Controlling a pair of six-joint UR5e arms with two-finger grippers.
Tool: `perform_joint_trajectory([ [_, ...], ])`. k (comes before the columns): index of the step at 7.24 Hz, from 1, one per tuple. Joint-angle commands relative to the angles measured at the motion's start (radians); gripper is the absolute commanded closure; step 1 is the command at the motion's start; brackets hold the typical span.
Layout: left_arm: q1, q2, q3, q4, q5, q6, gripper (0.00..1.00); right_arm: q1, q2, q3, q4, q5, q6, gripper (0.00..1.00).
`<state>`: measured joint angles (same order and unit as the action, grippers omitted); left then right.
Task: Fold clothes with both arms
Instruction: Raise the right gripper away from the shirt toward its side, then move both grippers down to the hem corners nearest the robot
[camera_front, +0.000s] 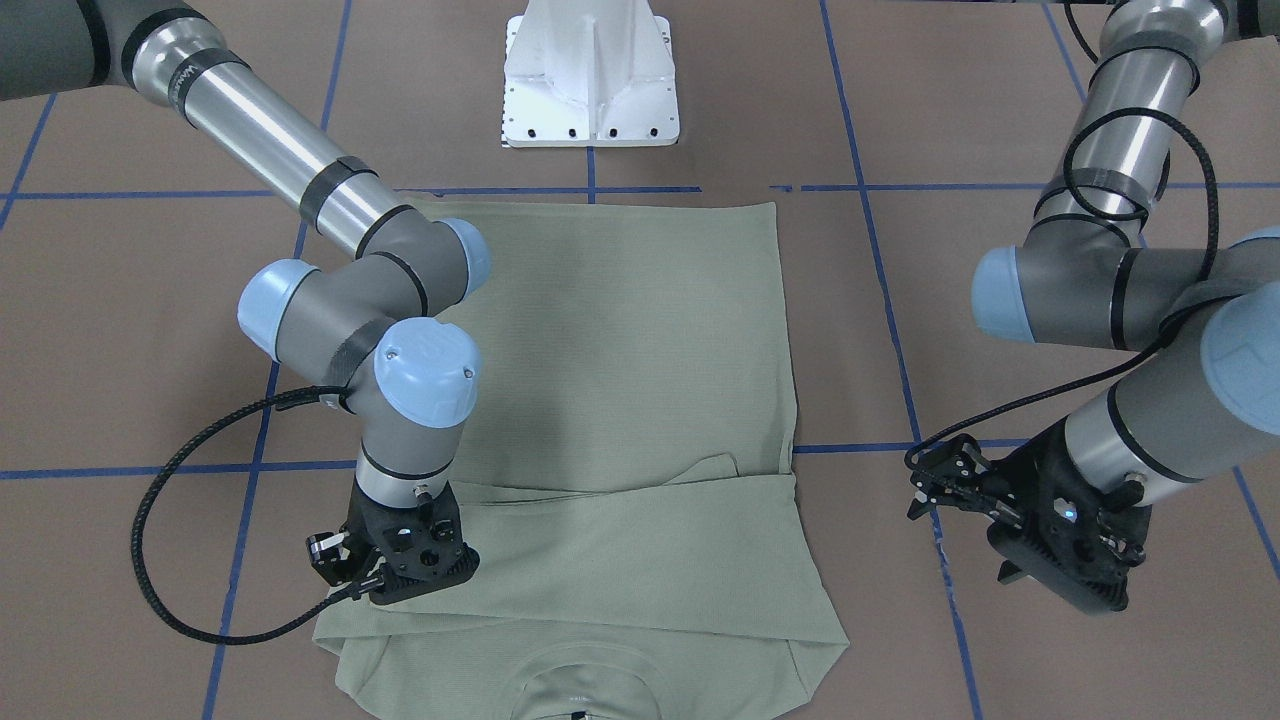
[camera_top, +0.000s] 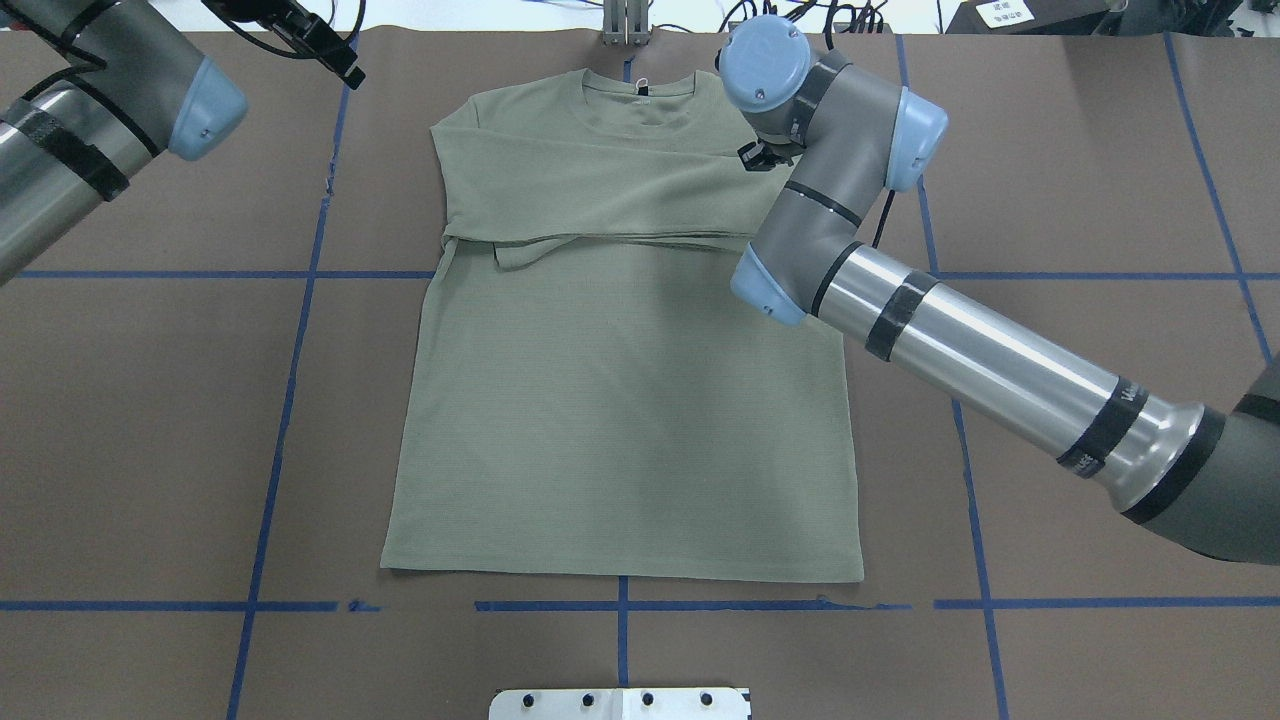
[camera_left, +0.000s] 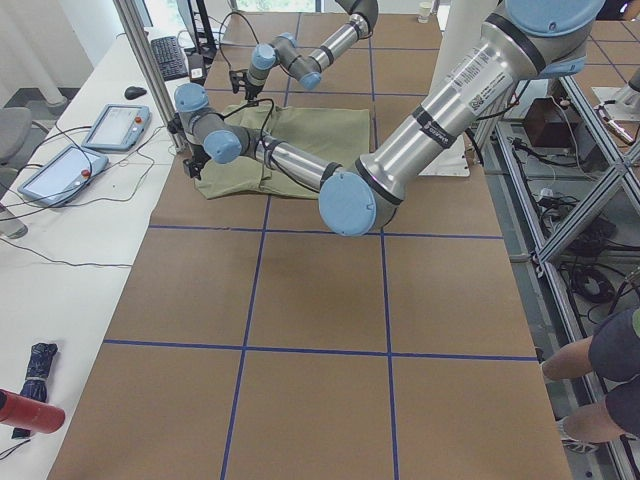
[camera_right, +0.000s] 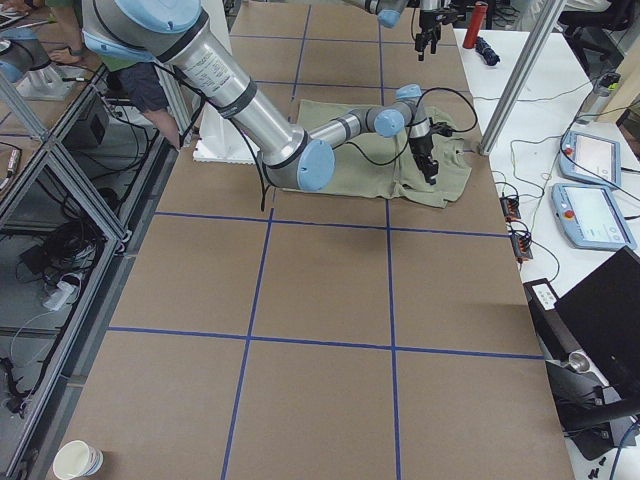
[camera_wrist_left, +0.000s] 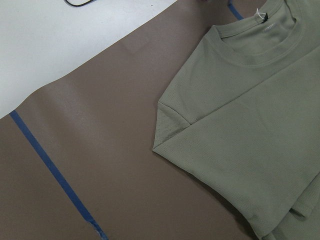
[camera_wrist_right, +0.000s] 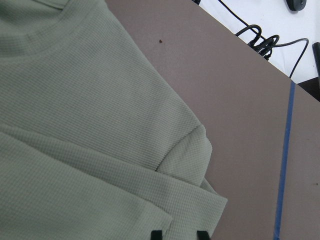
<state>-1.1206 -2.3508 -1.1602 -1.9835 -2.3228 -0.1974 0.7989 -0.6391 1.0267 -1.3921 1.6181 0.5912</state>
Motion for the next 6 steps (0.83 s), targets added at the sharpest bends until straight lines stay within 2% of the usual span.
perform_joint_trajectory([
  [1,0.013,0.01,-0.08,0.002,0.011,-0.173,0.0,0.083,-0.028,0.067,0.036,0.284,0.124,0.0],
  [2,0.047,0.08,-0.189,0.0,0.037,-0.314,0.0,0.077,-0.11,0.186,0.032,0.337,0.301,0.0],
  [3,0.118,0.166,-0.331,0.002,0.124,-0.439,0.0,0.082,-0.175,0.291,0.027,0.446,0.388,0.0],
  [4,0.177,0.253,-0.448,0.002,0.176,-0.529,0.0,0.077,-0.292,0.45,0.036,0.482,0.536,0.0],
  [6,0.25,0.408,-0.644,-0.001,0.183,-0.694,0.0,0.015,-0.553,0.843,0.042,0.477,0.779,0.0],
])
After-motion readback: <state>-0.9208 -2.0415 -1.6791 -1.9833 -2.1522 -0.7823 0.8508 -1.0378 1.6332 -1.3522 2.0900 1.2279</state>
